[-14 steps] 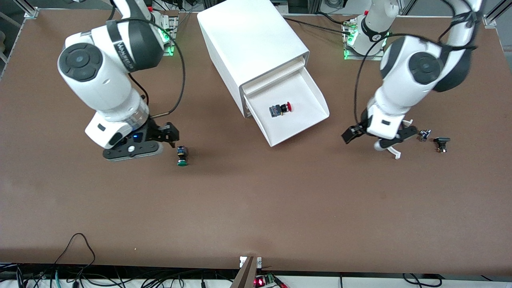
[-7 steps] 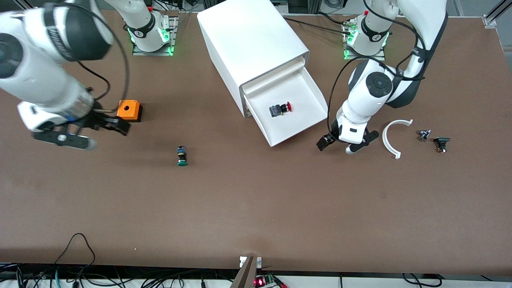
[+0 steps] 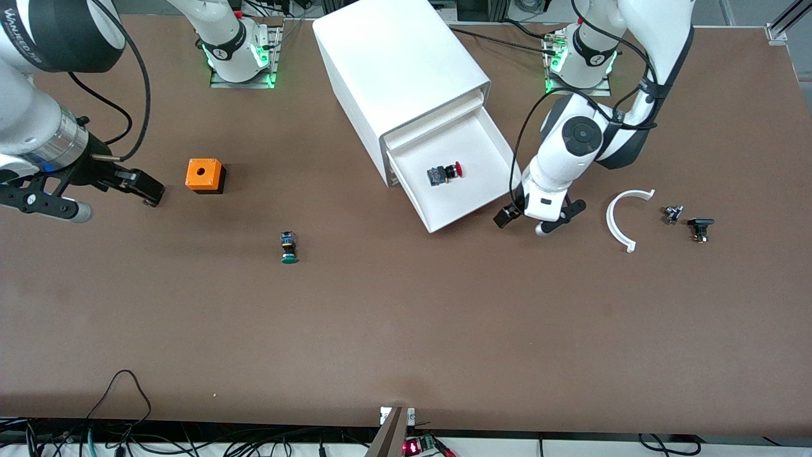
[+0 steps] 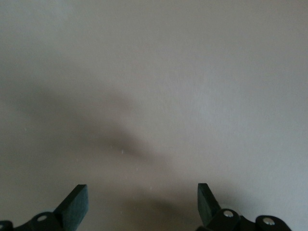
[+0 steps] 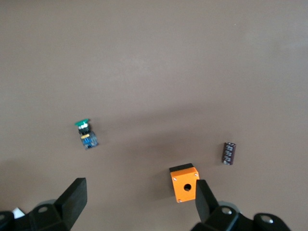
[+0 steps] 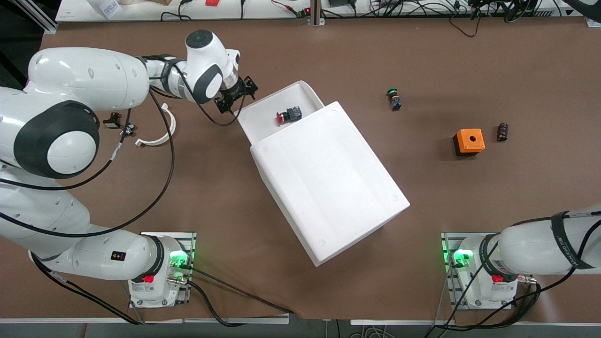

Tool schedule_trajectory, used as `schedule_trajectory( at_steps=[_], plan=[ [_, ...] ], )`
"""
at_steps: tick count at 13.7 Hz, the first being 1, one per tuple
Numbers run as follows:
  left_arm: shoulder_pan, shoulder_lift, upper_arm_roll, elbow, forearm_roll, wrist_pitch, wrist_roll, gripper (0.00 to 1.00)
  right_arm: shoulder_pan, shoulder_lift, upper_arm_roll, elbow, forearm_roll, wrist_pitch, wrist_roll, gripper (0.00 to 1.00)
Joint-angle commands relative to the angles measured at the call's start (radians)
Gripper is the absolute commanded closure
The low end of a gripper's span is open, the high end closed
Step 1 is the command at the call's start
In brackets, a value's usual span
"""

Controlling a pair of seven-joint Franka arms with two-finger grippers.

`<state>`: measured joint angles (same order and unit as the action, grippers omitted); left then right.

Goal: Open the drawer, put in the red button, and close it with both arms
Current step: 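Withdraw the right gripper while the left gripper moves to the drawer front, then push the drawer shut into the cabinet with the left gripper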

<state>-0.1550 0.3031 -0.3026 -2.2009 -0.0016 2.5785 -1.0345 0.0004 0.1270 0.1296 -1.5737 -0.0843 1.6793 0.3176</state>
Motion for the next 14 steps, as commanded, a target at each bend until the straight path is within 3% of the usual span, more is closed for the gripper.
schedule_trajectory(
  at_steps=[1, 6, 10, 14],
  plan=[
    [-0.023, -0.032, -0.035, -0.031, 0.012, -0.017, -0.012, 0.00, -0.034, -0.090, 0.012, -0.121, 0.024, 0.016, -0.077, 0.00],
    [-0.021, -0.058, -0.156, -0.034, 0.012, -0.099, -0.010, 0.00, -0.036, -0.116, -0.099, -0.195, 0.060, 0.062, -0.262, 0.00],
    [-0.021, -0.064, -0.280, -0.037, 0.006, -0.149, -0.010, 0.00, -0.037, -0.222, -0.116, -0.365, 0.067, 0.175, -0.267, 0.00],
    [-0.018, -0.065, -0.296, -0.036, 0.003, -0.178, -0.010, 0.00, -0.037, -0.241, -0.117, -0.374, 0.061, 0.120, -0.302, 0.00]
  ],
)
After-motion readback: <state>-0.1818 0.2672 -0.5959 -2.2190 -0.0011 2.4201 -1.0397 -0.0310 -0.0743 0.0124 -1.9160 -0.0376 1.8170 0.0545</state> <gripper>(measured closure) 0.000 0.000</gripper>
